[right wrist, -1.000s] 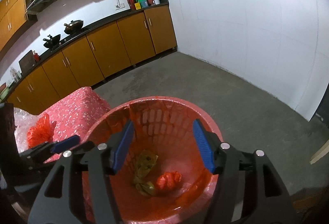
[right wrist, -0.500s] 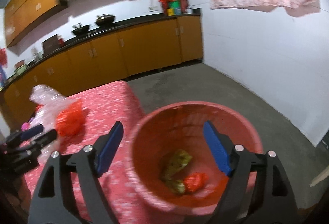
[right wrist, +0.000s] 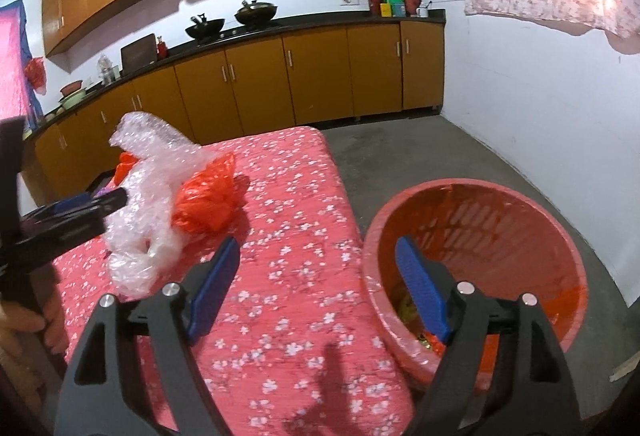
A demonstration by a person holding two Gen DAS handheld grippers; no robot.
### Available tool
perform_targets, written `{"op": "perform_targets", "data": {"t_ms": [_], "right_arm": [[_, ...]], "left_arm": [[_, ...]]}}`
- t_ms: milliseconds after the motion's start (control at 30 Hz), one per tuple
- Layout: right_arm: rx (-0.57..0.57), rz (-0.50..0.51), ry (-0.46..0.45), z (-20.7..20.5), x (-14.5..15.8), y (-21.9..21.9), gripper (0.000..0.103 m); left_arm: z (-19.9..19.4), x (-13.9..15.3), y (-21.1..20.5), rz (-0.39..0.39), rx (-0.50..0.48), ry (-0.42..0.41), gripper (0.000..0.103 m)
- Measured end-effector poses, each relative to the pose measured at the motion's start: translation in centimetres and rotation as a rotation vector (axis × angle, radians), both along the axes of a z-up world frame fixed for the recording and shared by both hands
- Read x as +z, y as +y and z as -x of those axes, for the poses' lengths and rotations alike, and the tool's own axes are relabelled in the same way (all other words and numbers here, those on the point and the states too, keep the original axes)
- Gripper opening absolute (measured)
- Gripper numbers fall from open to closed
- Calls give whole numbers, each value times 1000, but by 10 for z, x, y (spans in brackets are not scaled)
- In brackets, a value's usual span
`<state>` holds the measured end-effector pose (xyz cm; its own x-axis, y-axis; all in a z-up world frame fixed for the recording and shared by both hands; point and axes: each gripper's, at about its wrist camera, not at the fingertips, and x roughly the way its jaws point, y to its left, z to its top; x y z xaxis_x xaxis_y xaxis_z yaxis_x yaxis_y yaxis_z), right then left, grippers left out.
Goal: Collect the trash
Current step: 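Grasp the clear bubble wrap with the left tool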
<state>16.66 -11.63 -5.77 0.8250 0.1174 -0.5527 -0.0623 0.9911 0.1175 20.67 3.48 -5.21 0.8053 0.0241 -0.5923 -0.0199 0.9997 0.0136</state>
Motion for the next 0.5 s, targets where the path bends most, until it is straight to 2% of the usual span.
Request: {"op": "perform_targets", "data": {"t_ms": [67, 133, 200, 267, 500], "right_arm": [[3, 11, 4, 1, -1, 2, 79], [3, 16, 9, 1, -1, 2, 79], [-1, 16, 13, 1, -2, 1, 79], [-3, 14, 16, 1, -2, 1, 79], [14, 7, 15, 2, -1, 11, 79]], "left_arm": [[0, -6, 4, 13, -8, 23, 62], [-2, -11, 4, 15, -13, 44, 45], [-1, -14, 8, 34, -30, 59, 22], [4, -13, 9, 43, -39, 52, 13], [26, -4, 19, 50, -51, -10, 6]]}}
